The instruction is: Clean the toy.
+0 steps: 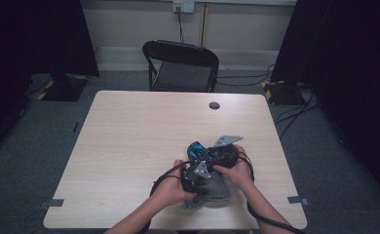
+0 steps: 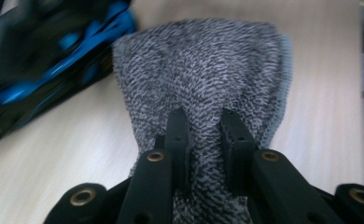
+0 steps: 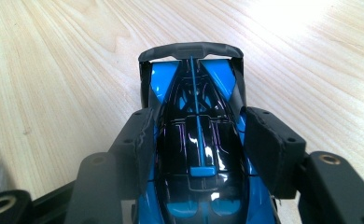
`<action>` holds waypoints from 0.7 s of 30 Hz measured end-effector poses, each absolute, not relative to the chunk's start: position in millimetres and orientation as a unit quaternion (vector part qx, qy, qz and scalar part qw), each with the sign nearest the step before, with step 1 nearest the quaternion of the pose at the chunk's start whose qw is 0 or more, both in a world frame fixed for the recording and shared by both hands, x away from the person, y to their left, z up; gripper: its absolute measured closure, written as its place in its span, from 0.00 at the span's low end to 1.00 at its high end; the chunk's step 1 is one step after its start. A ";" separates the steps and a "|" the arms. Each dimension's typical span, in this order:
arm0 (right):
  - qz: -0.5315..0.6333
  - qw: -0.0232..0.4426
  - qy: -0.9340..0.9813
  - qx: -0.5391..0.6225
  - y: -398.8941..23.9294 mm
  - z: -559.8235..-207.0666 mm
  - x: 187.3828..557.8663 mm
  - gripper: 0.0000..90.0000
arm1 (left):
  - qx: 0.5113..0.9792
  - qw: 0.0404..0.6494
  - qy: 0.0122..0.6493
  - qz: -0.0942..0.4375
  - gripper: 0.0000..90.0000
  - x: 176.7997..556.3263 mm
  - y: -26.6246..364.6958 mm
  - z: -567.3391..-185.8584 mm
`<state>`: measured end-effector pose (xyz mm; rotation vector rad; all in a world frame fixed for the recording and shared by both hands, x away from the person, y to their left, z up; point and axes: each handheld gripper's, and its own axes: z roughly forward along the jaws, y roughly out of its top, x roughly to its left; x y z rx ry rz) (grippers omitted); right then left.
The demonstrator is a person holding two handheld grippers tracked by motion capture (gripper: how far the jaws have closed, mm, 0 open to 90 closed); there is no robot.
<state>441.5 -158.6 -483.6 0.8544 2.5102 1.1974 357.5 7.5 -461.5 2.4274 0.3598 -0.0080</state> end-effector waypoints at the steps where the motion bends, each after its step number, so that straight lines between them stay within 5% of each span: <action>1: 0.408 0.115 0.857 0.292 -158.7 -483.5 441.5 0.49 | 0.929 0.344 0.134 -0.007 0.84 357.5 4.2 -462.9; 21: 0.419 0.119 0.852 0.291 -161.6 -486.0 438.8 0.49 | 0.925 0.334 0.177 0.020 0.84 376.6 13.1 -471.1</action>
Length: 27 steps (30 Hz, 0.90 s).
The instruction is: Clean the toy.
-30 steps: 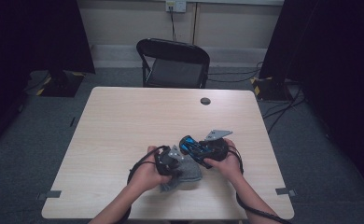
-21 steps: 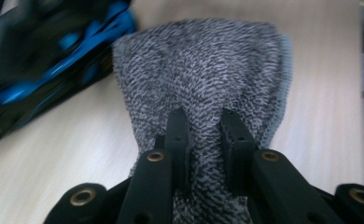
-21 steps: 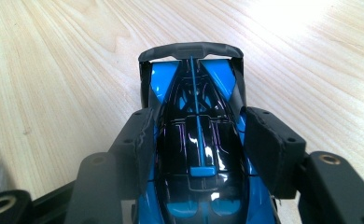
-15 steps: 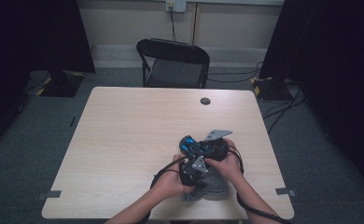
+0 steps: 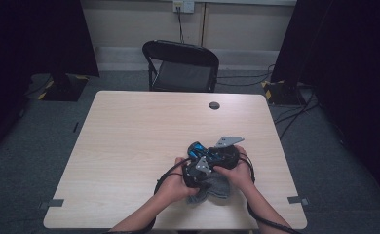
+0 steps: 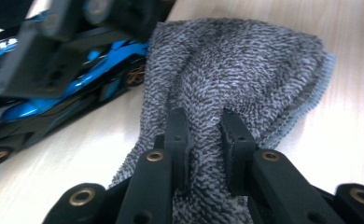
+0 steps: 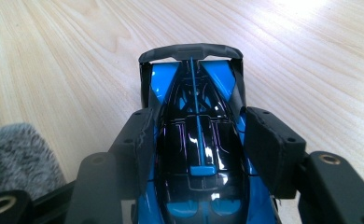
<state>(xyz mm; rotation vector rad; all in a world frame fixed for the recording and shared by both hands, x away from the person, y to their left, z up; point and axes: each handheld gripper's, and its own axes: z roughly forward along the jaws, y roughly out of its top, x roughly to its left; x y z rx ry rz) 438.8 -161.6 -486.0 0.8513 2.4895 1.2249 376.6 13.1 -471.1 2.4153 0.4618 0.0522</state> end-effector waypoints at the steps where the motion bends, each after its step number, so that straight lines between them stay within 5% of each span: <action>1: 0.421 0.119 0.851 0.291 -162.0 -486.3 438.7 0.49 | 0.919 0.344 0.192 0.019 0.84 376.1 14.2 -471.6; 27: 0.448 0.118 0.837 0.291 -170.6 -492.3 435.2 0.49 | 0.906 0.326 0.264 0.065 0.84 395.1 74.2 -465.5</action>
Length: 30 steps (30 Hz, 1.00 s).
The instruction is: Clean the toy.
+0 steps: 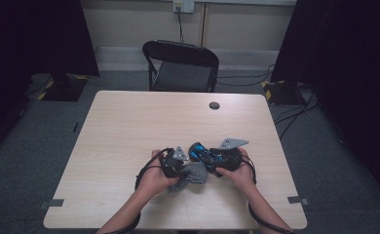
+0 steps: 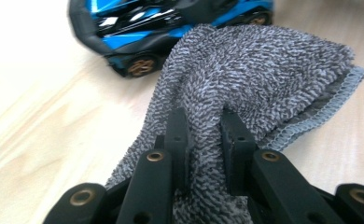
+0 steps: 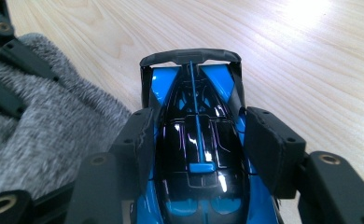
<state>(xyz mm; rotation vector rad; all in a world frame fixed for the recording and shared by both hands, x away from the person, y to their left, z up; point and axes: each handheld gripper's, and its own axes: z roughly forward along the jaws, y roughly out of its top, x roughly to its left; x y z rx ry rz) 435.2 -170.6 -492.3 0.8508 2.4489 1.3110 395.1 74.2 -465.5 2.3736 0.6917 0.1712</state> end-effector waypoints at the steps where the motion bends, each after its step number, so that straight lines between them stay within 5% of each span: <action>1: 0.448 0.117 0.837 0.291 -170.4 -492.2 435.4 0.49 | 0.905 0.326 0.265 0.067 0.84 396.0 74.9 -465.8; 30: 0.450 0.117 0.837 0.288 -170.0 -492.6 436.2 0.49 | 0.877 0.321 0.336 0.124 0.84 410.4 114.4 -457.6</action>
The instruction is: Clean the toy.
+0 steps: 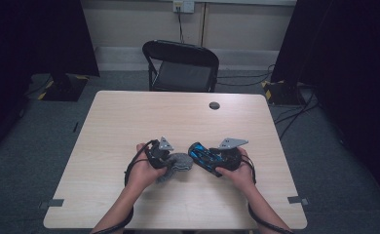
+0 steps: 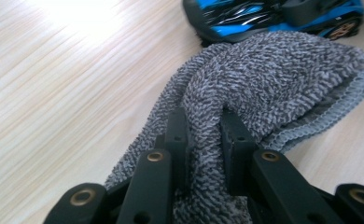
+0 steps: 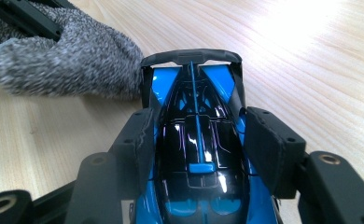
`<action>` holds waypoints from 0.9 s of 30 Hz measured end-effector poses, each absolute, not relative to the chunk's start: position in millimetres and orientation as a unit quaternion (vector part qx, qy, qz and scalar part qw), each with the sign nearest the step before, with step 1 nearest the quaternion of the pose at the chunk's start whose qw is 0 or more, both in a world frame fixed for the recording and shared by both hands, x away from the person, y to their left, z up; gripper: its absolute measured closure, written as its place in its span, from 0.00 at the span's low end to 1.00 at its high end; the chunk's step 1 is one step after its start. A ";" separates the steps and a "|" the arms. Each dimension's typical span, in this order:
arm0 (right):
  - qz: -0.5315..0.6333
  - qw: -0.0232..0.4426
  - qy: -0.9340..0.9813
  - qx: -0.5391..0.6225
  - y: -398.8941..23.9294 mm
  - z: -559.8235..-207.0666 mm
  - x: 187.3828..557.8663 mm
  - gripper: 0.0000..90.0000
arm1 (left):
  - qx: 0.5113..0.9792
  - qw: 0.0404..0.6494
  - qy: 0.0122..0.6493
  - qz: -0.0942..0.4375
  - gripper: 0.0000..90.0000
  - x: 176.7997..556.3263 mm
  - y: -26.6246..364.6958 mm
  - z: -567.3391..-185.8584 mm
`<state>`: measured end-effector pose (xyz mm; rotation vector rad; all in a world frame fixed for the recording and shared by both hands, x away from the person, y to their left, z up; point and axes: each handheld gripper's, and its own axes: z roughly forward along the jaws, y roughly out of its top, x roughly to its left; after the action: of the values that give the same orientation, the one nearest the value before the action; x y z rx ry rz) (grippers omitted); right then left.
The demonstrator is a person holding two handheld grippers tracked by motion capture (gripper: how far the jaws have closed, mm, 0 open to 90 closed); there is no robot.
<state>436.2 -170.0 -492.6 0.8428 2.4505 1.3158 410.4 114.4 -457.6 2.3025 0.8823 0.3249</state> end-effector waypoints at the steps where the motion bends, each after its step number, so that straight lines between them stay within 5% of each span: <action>1: 0.450 0.118 0.837 0.288 -170.1 -492.6 436.0 0.49 | 0.877 0.317 0.338 0.125 0.85 411.2 117.4 -456.6; 15: 0.449 0.117 0.838 0.287 -169.7 -492.4 436.8 0.49 | 0.854 0.352 0.364 0.118 0.85 410.2 132.7 -445.4; 27: 0.450 0.112 0.838 0.289 -169.4 -492.4 438.6 0.49 | 0.870 0.373 0.307 0.098 0.85 387.5 100.2 -432.8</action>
<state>438.6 -169.4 -492.4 0.8496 2.4597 1.3203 387.5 100.2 -432.8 2.2283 0.7856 0.2518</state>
